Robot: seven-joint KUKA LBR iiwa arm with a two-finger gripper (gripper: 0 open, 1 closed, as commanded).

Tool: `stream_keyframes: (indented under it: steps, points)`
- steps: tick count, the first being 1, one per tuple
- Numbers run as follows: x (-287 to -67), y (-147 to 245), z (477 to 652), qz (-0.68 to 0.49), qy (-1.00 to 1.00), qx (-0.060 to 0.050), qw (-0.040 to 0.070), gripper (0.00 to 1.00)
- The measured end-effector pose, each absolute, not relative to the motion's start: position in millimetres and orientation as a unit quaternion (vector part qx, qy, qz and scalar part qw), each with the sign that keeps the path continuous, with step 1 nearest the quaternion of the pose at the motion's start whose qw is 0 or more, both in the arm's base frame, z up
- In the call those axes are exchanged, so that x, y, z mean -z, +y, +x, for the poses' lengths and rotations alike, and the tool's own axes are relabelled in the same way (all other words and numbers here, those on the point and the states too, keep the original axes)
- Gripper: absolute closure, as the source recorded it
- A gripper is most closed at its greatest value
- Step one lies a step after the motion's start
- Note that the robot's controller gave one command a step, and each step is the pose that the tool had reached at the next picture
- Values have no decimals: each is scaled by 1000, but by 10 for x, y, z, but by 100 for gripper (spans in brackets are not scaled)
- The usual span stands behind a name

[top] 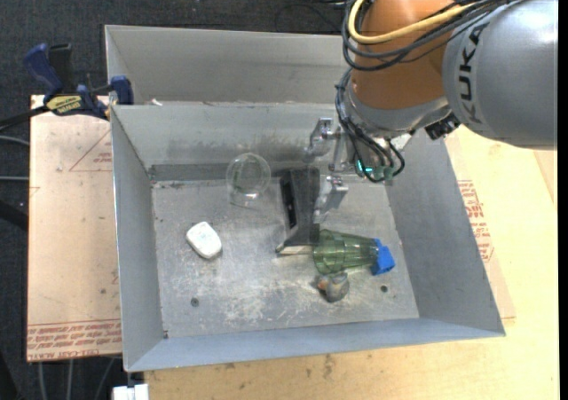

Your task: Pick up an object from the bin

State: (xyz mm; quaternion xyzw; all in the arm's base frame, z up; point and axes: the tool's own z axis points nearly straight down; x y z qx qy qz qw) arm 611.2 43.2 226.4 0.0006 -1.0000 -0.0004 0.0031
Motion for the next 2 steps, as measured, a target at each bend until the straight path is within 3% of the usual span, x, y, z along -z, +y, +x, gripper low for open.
stream_keyframes:
  steps: [1,2]
  points:
    - [-2308,430,6127,0,-1000,1,-1,0]
    - [-2191,320,6009,-67,-998,1,-3,0]
